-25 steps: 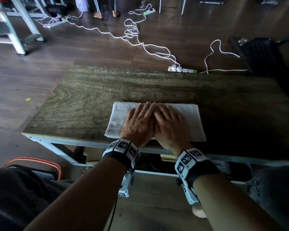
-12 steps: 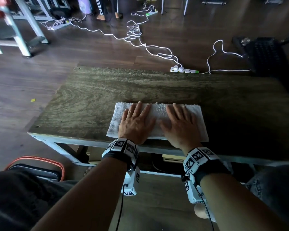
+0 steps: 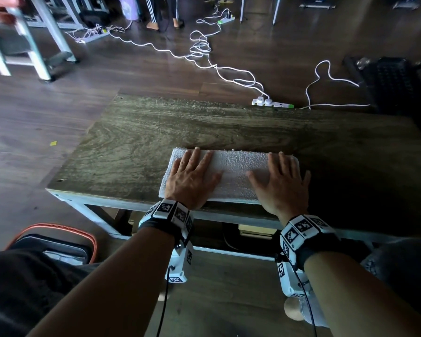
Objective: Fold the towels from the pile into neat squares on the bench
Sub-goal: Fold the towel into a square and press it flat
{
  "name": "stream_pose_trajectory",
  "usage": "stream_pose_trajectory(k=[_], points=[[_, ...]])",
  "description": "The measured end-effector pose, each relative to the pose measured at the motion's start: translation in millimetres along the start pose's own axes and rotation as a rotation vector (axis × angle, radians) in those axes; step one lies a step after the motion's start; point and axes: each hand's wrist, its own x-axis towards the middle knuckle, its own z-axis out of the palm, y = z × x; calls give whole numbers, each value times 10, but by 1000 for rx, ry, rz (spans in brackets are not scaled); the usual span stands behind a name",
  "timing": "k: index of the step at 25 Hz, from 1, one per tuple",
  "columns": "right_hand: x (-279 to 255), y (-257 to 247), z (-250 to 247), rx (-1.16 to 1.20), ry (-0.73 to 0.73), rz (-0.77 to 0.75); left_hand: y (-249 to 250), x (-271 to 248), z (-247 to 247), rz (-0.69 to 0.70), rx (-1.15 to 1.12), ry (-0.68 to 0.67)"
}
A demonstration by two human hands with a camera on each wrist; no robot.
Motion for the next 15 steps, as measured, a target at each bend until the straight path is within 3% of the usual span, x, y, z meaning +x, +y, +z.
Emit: stream_pose_trajectory(k=[7, 9, 12, 15], points=[[16, 140, -40, 37, -46, 42, -32, -52, -10, -25, 50, 20], [-22, 123, -96, -41, 3, 28, -5, -60, -21, -39, 52, -2], [-228, -63, -203, -167, 248, -271, 8, -46, -45, -70, 62, -11], [-570, -199, -154, -63, 230, -518, 50, -52, -96, -119, 76, -38]])
